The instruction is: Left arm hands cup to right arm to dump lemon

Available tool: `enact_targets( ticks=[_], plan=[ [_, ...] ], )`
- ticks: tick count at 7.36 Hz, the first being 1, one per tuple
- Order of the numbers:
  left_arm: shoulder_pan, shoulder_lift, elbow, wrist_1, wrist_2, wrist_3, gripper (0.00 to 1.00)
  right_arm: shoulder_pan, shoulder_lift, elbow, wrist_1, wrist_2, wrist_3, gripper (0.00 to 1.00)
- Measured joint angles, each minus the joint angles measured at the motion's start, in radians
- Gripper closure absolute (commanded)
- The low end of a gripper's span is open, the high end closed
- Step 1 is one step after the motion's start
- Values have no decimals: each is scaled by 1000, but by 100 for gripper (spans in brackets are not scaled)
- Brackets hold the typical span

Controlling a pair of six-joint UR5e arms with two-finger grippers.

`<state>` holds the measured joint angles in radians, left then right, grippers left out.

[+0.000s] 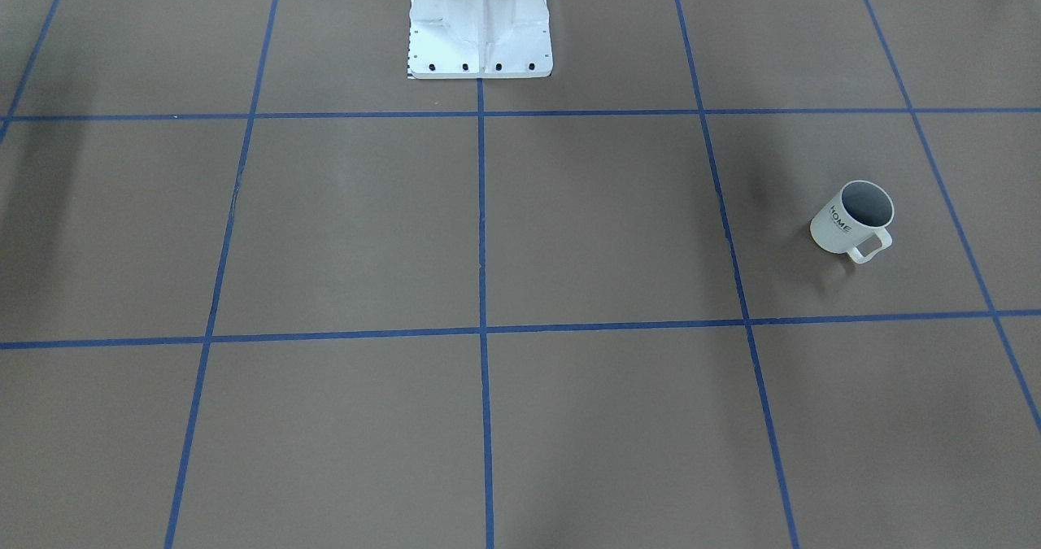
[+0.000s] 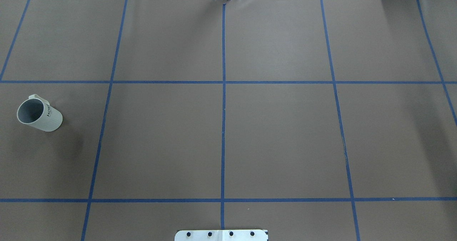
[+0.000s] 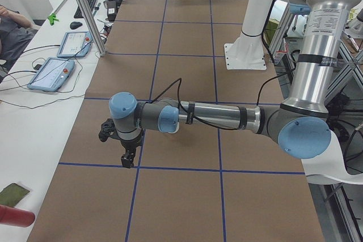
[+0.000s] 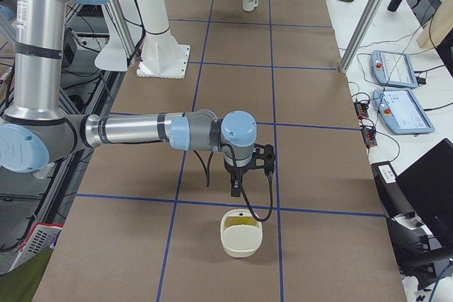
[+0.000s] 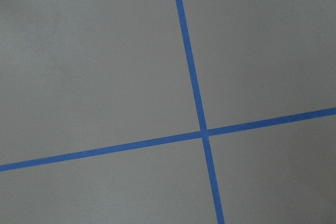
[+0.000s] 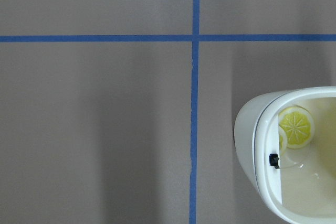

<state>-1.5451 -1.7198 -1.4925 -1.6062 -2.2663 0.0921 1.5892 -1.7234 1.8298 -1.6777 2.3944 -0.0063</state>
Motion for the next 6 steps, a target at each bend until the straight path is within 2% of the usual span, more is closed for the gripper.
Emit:
enact_targets(
  ticks=[2,6],
  plan=[
    [-4,13,-8,0,-1,4,0,0,3,-6,0,-1,0,0],
    [-5,85,-89,23,-5,5,0,0,4,-7,0,-1,2,0]
  ],
)
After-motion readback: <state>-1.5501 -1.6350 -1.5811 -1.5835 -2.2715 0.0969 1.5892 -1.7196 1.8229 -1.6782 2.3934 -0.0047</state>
